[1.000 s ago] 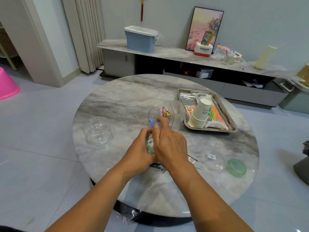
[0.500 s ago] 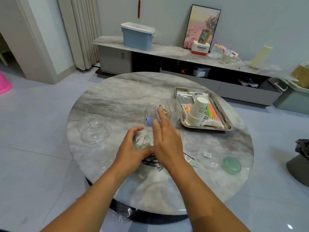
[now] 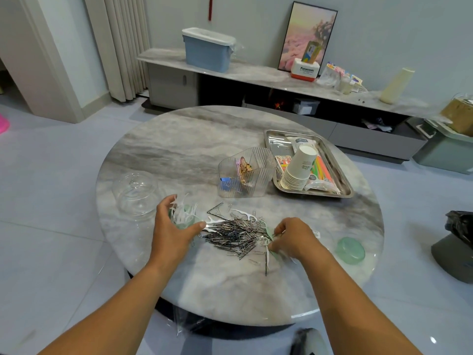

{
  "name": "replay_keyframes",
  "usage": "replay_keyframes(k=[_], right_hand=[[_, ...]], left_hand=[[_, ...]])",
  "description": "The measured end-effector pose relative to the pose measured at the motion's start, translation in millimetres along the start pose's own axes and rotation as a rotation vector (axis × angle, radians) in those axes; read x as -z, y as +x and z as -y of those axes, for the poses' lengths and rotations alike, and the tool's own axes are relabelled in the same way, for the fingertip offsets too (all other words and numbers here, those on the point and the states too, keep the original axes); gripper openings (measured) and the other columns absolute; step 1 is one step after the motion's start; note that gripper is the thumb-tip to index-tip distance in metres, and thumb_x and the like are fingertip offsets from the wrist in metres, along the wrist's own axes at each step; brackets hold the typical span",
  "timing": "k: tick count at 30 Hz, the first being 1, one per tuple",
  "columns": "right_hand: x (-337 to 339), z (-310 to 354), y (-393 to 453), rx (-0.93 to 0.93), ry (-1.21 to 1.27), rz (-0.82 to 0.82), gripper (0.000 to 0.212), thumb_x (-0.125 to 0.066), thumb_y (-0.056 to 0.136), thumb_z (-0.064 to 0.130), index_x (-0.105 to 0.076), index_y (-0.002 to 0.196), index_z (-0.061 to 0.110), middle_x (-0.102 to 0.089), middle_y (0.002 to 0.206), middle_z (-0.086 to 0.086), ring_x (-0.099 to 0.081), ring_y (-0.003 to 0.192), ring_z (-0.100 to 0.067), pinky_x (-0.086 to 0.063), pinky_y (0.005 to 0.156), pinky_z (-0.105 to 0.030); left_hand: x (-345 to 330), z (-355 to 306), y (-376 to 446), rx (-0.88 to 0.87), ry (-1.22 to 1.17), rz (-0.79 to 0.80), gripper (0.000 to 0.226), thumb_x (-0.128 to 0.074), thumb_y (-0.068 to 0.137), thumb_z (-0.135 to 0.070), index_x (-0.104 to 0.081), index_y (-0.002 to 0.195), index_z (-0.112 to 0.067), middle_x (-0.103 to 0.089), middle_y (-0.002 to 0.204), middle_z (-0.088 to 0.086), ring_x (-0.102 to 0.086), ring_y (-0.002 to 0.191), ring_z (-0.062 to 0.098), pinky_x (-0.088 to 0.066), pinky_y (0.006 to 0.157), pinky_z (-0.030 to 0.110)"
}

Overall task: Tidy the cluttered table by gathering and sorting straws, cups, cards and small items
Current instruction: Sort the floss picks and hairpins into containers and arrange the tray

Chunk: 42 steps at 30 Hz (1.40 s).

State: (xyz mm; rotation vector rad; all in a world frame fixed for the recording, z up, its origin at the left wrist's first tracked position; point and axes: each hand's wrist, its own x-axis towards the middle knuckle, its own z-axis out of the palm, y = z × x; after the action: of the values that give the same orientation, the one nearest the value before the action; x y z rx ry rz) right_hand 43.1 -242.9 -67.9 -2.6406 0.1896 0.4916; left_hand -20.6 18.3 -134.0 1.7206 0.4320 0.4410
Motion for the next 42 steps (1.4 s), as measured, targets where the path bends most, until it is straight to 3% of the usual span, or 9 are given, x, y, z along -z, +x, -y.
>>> replay_keyframes(k=[7,11,14,16,19,22,25,30,42], right_hand=[[-2,-4,5,-0.018,0.073,-0.016,0.01,-0.082,0.078,0.016,-0.075,0.073,0.012,-0.075,0.082,-0.005,-0.07,0.085,-0.027,-0.06,0.08,-0.042],[-1,-1,4,-0.03,0.068,-0.033,0.013,-0.072,0.076,0.01,-0.075,0.082,-0.001,-0.075,0.083,-0.016,-0.071,0.086,-0.034,-0.06,0.075,-0.041],[2,-1,2,-0.056,0.103,-0.048,0.009,-0.068,0.075,0.008,-0.072,0.075,0.0,-0.074,0.082,-0.017,-0.069,0.078,-0.032,-0.055,0.066,-0.033],[7,-4,4,-0.074,0.176,-0.055,0.007,-0.067,0.076,0.003,-0.071,0.073,-0.002,-0.071,0.075,-0.017,-0.065,0.072,-0.033,-0.051,0.063,-0.032],[17,-11,4,-0.087,0.292,-0.02,0.006,-0.075,0.076,-0.003,-0.075,0.081,-0.006,-0.064,0.07,-0.011,-0.058,0.069,-0.022,-0.051,0.068,-0.034],[16,-14,-4,-0.085,0.242,0.07,0.01,-0.075,0.072,-0.004,-0.074,0.072,0.006,-0.06,0.068,-0.008,-0.053,0.066,-0.018,-0.048,0.066,-0.03],[-1,-12,-6,-0.082,0.129,0.077,0.014,-0.071,0.071,0.0,-0.067,0.065,0.012,-0.059,0.064,-0.006,-0.052,0.059,-0.02,-0.044,0.059,-0.026],[-13,-5,-1,-0.082,0.041,0.004,0.012,-0.075,0.075,0.013,-0.071,0.085,0.008,-0.071,0.086,-0.009,-0.07,0.085,-0.028,-0.055,0.069,-0.029],[16,-8,-7,-0.091,0.301,0.08,0.018,-0.067,0.077,-0.008,-0.063,0.081,0.009,-0.054,0.075,-0.012,-0.043,0.069,-0.02,-0.035,0.062,-0.031]], left_hand=[[-2,-21,-8,-0.099,0.054,-0.08,0.113,-0.084,0.065,-0.056,-0.019,0.155,-0.036,-0.027,0.15,-0.009,-0.024,0.145,0.007,-0.024,0.115,0.029],[-9,-46,-14,-0.348,0.188,-0.176,0.081,-0.071,0.084,-0.052,-0.035,0.15,-0.021,-0.037,0.149,0.002,-0.031,0.142,0.015,-0.022,0.113,0.015],[-15,-59,-14,-0.527,0.234,-0.136,0.04,-0.069,0.095,-0.018,-0.057,0.133,-0.019,-0.054,0.123,-0.004,-0.056,0.108,0.011,-0.048,0.093,0.025],[-22,-63,-17,-0.5,0.227,0.055,0.033,-0.067,0.097,-0.013,-0.063,0.127,-0.026,-0.057,0.112,-0.013,-0.06,0.091,0.004,-0.05,0.079,0.021],[-34,-52,-22,-0.338,0.375,0.253,0.039,-0.063,0.099,-0.013,-0.061,0.135,-0.026,-0.06,0.124,-0.011,-0.062,0.099,0.007,-0.045,0.087,0.019],[-35,-41,-23,-0.2,0.613,0.31,0.044,-0.055,0.098,-0.002,-0.056,0.139,-0.018,-0.055,0.135,0.003,-0.059,0.113,0.022,-0.045,0.095,0.029],[-29,-39,-21,-0.183,0.814,0.369,0.047,-0.047,0.089,0.01,-0.056,0.129,-0.011,-0.051,0.126,0.008,-0.06,0.099,0.028,-0.052,0.085,0.042],[-23,-45,-13,-0.172,1.02,0.452,0.052,-0.046,0.089,0.013,-0.054,0.133,-0.013,-0.051,0.125,0.008,-0.062,0.101,0.032,-0.053,0.083,0.044],[-21,-47,15,-0.014,0.999,0.496,0.013,-0.063,0.097,-0.013,-0.067,0.108,-0.007,-0.068,0.107,0.014,-0.065,0.098,0.031,-0.054,0.085,0.042]])
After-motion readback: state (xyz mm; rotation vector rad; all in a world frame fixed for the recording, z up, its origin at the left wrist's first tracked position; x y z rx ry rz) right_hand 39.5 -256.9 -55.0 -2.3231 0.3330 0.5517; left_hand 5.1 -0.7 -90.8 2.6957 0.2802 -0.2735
